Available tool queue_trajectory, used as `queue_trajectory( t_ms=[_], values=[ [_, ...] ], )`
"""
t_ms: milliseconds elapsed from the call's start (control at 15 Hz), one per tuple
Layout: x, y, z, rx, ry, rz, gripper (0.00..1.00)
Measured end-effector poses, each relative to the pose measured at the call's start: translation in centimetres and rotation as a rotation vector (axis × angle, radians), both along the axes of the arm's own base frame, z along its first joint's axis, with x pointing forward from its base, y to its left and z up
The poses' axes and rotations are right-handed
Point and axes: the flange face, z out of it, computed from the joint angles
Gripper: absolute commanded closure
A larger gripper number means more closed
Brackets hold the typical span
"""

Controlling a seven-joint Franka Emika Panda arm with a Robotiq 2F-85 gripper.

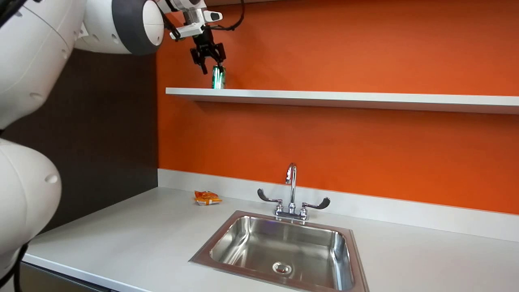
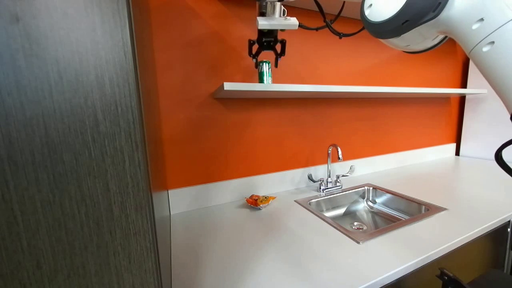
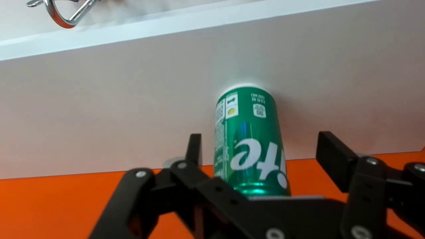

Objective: Put the can on the shelf

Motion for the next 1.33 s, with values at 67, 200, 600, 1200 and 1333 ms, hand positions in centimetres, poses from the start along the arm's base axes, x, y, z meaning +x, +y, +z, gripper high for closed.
queue_trajectory(
  t_ms=[67, 200, 600, 1200, 1333],
  values=[
    [0.1, -0.1, -0.1, 0.0, 0.0, -0.003, 0.0],
    [0.3, -0.3, -0.2, 0.001, -0.001, -0.007, 0.0],
    [0.0, -0.3, 0.6, 0.005, -0.015, -0.005, 0.0],
    [-2.1, 0.9, 3.3, 0.013, -0.051, 0.018, 0.0],
    [-2.7, 1.1, 3.8, 0.014, -0.049, 0.023, 0.0]
  ],
)
